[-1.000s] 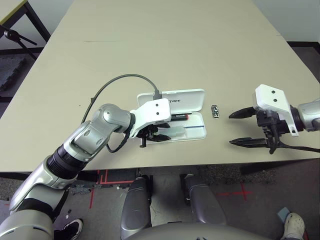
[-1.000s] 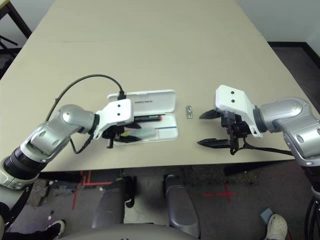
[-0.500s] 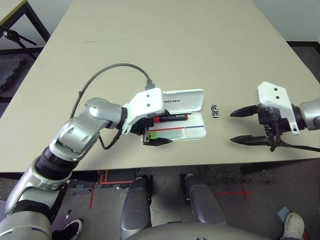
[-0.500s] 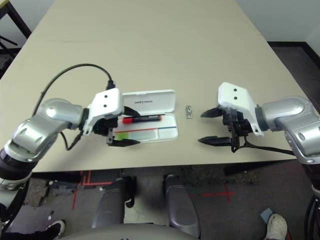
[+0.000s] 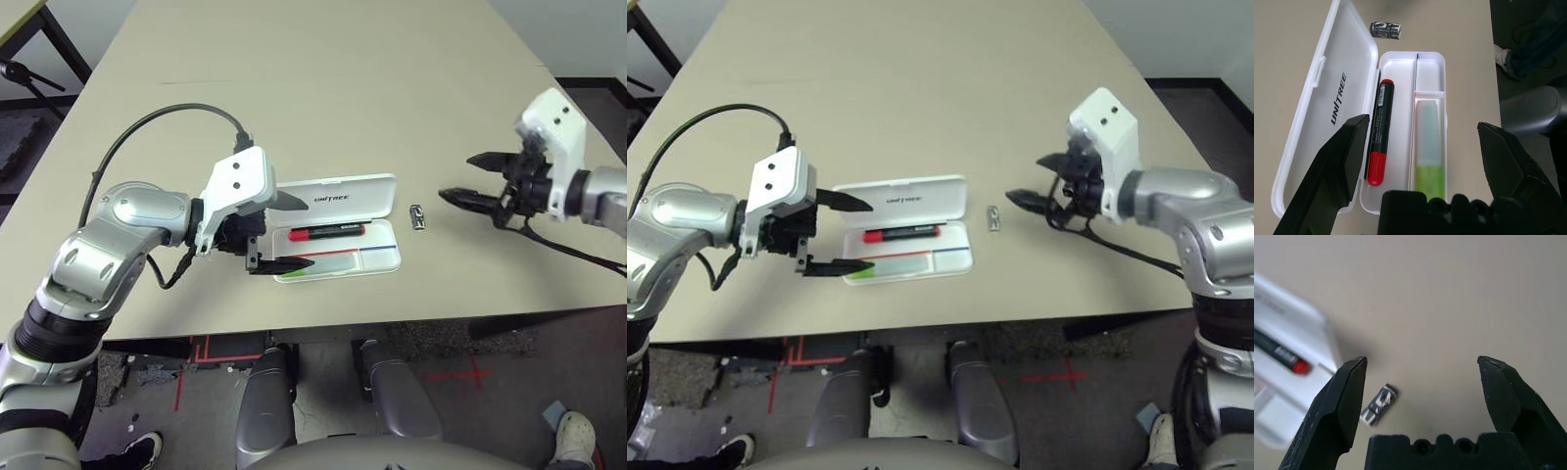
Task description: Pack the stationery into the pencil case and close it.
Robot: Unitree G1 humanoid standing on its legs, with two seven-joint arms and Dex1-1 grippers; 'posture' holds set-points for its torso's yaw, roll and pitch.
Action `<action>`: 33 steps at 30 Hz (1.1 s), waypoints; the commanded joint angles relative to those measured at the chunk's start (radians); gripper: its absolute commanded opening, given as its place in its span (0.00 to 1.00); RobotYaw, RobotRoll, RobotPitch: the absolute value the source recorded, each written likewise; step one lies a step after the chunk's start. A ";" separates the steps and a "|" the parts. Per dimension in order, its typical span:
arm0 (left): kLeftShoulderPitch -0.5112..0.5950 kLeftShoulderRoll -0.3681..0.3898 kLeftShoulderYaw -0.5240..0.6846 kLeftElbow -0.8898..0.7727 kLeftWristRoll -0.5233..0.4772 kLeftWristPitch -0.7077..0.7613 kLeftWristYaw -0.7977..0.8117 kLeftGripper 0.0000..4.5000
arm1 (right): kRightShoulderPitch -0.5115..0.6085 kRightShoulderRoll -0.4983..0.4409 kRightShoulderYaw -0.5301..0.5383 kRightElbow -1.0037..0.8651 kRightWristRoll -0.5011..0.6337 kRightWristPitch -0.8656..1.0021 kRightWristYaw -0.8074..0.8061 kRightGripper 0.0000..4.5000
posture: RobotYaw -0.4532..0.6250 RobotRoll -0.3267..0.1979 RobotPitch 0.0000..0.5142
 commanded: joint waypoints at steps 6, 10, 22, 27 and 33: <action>0.016 0.021 -0.007 -0.023 0.006 -0.003 0.012 0.99 | 0.020 0.162 -0.029 -0.098 -0.011 0.294 -0.203 1.00 | 0.29 0.62 0.40; 0.019 0.026 -0.010 -0.026 0.006 -0.003 0.016 0.99 | 0.049 0.200 -0.022 -0.116 -0.019 0.320 -0.241 1.00 | 0.30 0.62 0.41; 0.021 0.037 -0.005 -0.042 0.002 0.003 0.027 0.99 | 0.097 0.259 0.019 -0.088 -0.024 0.305 -0.274 1.00 | 0.32 0.62 0.41; 0.031 0.046 0.009 -0.063 -0.007 0.014 0.035 0.99 | 0.121 0.261 0.079 -0.047 -0.042 0.266 -0.274 1.00 | 0.34 0.62 0.41; 0.044 0.052 0.017 -0.078 -0.013 0.024 0.045 1.00 | 0.118 0.252 0.113 0.005 -0.060 0.207 -0.266 0.86 | 0.35 0.62 0.41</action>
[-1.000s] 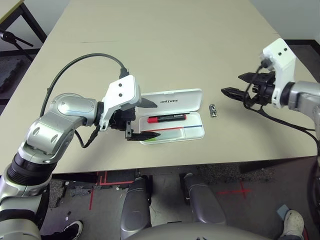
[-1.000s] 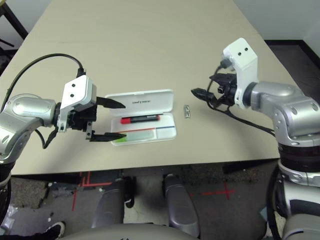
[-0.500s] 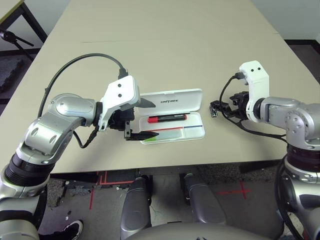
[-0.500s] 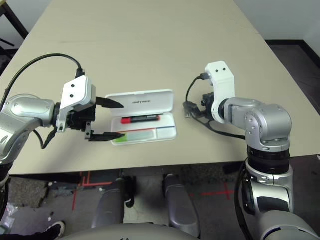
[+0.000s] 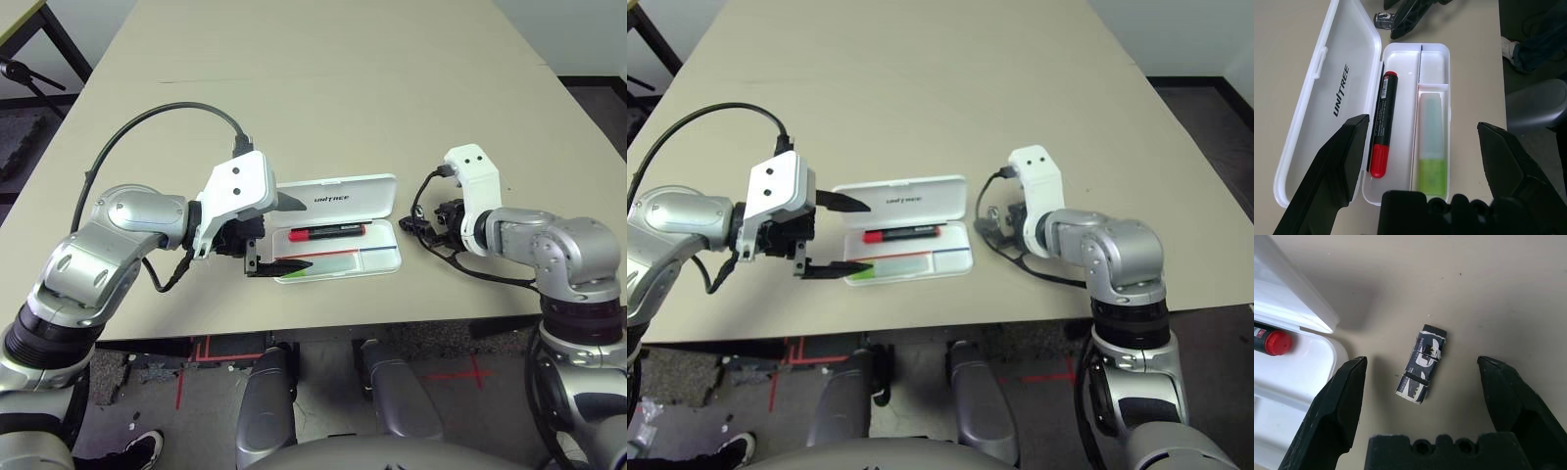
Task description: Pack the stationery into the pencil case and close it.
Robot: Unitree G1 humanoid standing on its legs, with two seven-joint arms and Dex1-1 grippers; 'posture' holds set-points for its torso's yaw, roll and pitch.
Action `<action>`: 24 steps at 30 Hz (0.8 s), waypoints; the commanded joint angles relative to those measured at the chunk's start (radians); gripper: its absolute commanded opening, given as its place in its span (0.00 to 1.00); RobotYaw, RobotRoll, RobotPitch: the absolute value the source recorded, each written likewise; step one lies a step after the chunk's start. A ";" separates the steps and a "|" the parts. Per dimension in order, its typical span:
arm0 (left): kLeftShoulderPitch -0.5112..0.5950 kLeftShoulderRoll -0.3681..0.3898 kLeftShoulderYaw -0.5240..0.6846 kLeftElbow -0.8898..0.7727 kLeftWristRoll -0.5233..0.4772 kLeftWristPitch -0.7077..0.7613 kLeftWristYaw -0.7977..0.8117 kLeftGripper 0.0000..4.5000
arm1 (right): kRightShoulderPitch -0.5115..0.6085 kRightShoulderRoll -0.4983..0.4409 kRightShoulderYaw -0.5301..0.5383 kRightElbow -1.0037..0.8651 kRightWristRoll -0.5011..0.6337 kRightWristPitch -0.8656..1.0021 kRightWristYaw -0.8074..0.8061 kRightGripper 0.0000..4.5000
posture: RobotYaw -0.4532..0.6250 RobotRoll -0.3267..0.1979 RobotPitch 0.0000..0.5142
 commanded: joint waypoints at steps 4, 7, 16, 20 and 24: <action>0.019 0.018 0.010 -0.034 -0.011 0.011 0.009 1.00 | 0.011 -0.014 0.041 0.051 -0.018 -0.037 0.010 0.52 | 0.35 0.62 0.41; 0.025 0.020 0.009 -0.037 -0.008 0.011 0.013 1.00 | 0.012 -0.022 0.046 0.049 -0.017 -0.043 0.017 0.27 | 0.35 0.62 0.42; 0.018 0.021 -0.006 -0.032 0.000 0.005 0.011 1.00 | 0.010 -0.288 0.132 0.080 -0.018 -0.290 0.295 0.07 | 0.33 0.62 0.42; 0.014 0.023 -0.013 -0.026 0.003 -0.001 0.008 1.00 | -0.007 -0.394 0.166 0.145 -0.039 -0.499 0.473 0.07 | 0.33 0.62 0.42; 0.013 0.026 -0.016 -0.024 0.006 -0.003 0.007 1.00 | -0.013 -0.450 0.171 0.183 -0.039 -0.674 0.643 0.07 | 0.33 0.62 0.42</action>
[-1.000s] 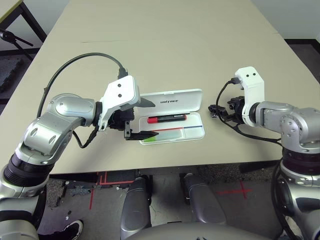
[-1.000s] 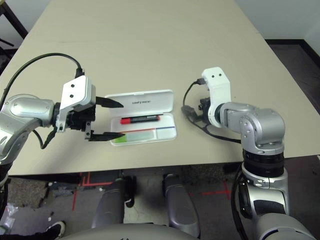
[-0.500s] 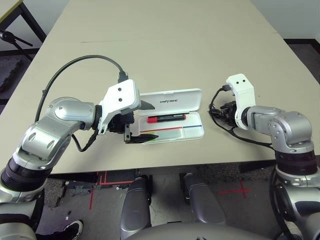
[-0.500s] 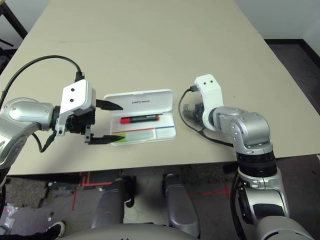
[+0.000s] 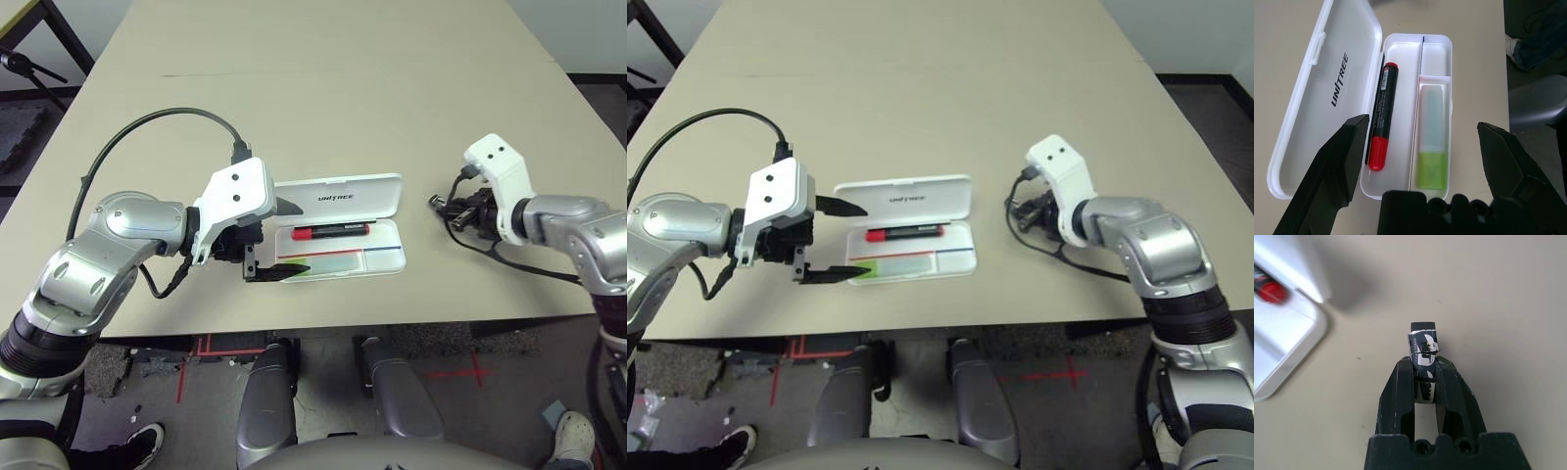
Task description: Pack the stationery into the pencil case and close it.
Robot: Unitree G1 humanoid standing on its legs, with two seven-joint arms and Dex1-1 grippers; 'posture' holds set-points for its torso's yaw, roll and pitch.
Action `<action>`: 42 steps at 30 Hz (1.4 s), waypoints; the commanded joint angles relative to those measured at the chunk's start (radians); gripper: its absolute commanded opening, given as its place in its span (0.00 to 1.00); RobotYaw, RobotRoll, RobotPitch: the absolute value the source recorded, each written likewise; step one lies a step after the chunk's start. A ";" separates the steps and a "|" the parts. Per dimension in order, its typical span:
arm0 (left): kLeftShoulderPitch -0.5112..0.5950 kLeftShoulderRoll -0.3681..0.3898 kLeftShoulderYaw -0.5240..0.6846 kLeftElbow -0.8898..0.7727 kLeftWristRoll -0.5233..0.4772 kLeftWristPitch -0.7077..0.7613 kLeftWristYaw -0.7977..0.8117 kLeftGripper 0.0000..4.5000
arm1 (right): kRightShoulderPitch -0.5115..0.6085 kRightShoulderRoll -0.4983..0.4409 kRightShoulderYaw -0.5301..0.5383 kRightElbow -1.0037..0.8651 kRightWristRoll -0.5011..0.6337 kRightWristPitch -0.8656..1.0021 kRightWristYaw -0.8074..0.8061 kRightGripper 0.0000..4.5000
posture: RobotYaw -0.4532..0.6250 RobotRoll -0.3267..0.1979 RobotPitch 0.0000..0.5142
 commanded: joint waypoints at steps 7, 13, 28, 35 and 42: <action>0.010 0.019 -0.015 0.002 0.013 -0.011 -0.004 1.00 | 0.000 -0.081 0.018 0.003 0.024 -0.283 0.370 0.07 | 0.33 0.62 0.41; 0.012 0.019 -0.015 0.006 0.018 -0.016 -0.004 1.00 | -0.016 -0.070 0.041 -0.052 0.021 -0.331 0.463 0.07 | 0.34 0.62 0.40; 0.018 0.017 -0.023 0.007 0.044 -0.020 0.003 1.00 | -0.016 0.025 0.177 -0.035 -0.079 -0.450 0.501 0.07 | 0.35 0.62 0.39; 0.022 0.020 -0.020 0.003 0.048 -0.018 0.007 1.00 | -0.006 0.046 0.212 -0.030 -0.116 -0.472 0.509 0.07 | 0.35 0.62 0.39; 0.020 0.018 -0.021 0.006 0.053 -0.018 0.009 1.00 | -0.010 0.063 0.227 -0.015 -0.173 -0.500 0.487 0.15 | 0.35 0.62 0.38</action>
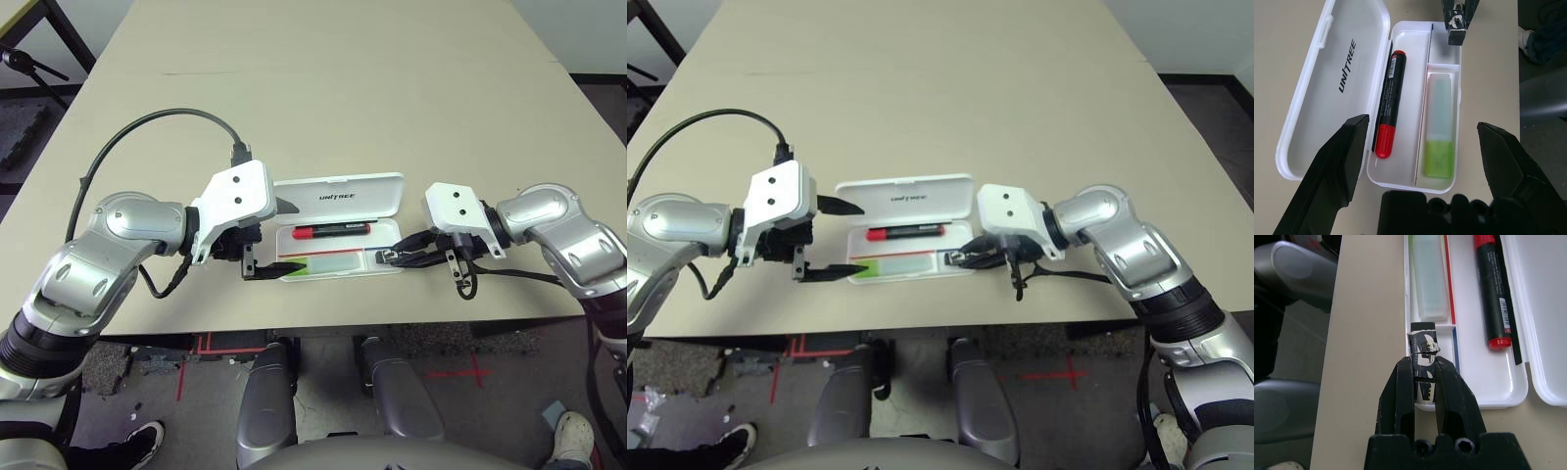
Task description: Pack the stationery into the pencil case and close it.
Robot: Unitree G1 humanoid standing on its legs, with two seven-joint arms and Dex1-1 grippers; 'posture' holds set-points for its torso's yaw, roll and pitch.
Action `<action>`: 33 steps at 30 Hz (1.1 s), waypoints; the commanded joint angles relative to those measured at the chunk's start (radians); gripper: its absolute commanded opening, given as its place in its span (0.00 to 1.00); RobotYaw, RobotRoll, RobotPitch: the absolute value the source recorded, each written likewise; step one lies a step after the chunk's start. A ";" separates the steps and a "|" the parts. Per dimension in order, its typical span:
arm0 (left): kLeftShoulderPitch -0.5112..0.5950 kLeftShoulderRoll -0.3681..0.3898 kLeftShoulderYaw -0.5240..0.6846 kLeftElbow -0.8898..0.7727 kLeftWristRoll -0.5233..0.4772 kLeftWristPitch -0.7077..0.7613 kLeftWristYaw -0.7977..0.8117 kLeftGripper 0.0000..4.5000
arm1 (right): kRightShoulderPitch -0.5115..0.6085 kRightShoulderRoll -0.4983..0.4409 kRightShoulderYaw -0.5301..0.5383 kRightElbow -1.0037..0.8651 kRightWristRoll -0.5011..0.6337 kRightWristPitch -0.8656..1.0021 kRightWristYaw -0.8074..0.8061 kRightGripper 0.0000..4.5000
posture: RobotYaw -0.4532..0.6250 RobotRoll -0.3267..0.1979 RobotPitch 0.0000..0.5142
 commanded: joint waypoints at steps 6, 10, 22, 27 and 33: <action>0.016 0.008 -0.019 -0.001 0.010 0.000 0.004 1.00 | -0.007 0.017 0.002 0.029 -0.040 -0.028 -0.029 0.63 | 0.35 0.62 0.39; 0.030 0.013 -0.008 -0.004 0.007 0.006 0.007 1.00 | -0.021 -0.019 -0.049 0.046 0.006 0.010 -0.002 0.96 | 0.35 0.62 0.40; 0.141 0.123 0.101 0.067 0.018 -0.036 0.001 1.00 | 0.036 -0.181 -0.271 0.239 0.170 0.115 0.112 0.99 | 0.35 0.62 0.41; 0.160 0.144 0.124 0.115 0.025 -0.062 0.000 1.00 | 0.056 -0.193 -0.328 0.254 0.218 0.149 0.120 0.99 | 0.34 0.62 0.40; 0.099 0.043 0.107 0.302 0.086 -0.156 0.080 0.79 | 0.074 -0.187 -0.329 0.239 0.222 0.154 0.097 1.00 | 0.34 0.62 0.40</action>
